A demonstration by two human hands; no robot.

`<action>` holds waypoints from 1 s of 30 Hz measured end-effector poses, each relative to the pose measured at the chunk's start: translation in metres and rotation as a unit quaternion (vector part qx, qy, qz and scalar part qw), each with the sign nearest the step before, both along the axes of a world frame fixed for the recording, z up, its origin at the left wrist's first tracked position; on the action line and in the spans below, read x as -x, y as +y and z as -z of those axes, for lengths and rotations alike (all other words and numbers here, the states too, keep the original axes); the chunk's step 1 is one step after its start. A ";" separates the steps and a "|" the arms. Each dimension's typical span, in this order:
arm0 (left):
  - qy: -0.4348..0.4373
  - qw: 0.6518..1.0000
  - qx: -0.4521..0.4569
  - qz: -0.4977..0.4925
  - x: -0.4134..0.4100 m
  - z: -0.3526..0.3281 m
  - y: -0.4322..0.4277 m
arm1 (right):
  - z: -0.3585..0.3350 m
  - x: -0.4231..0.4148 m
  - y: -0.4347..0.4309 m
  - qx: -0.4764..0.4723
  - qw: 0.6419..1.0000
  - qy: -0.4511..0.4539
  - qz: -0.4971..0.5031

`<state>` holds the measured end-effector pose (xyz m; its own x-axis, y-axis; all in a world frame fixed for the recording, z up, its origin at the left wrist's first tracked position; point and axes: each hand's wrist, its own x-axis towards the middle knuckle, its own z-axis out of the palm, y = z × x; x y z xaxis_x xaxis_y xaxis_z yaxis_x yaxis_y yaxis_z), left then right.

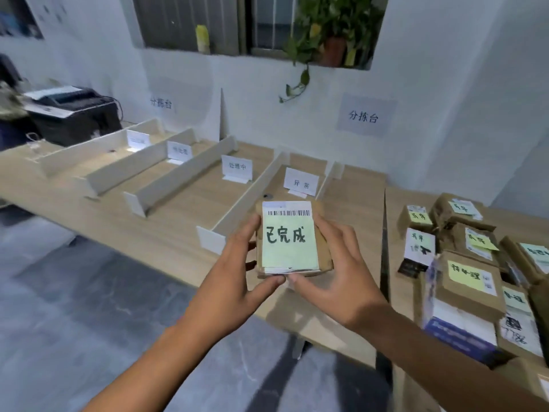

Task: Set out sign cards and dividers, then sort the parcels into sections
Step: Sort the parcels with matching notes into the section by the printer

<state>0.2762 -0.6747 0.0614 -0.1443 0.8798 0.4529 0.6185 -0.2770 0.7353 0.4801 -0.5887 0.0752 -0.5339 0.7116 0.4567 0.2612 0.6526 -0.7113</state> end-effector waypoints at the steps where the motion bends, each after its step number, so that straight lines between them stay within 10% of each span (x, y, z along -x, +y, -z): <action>1: 0.013 1.000 -0.010 -0.005 0.021 -0.004 -0.008 | -0.003 0.022 -0.003 -0.003 1.000 -0.003 -0.007; 30: -0.016 0.983 0.037 -0.180 0.582 -0.010 0.056 | -0.003 0.624 0.123 0.027 0.985 0.000 -0.169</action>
<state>-0.3057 -0.6191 0.0719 -0.4658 0.7992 0.3798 0.6433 0.0111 0.7656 -0.1439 -0.4653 0.0778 -0.7439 0.5166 0.4240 0.0356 0.6641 -0.7468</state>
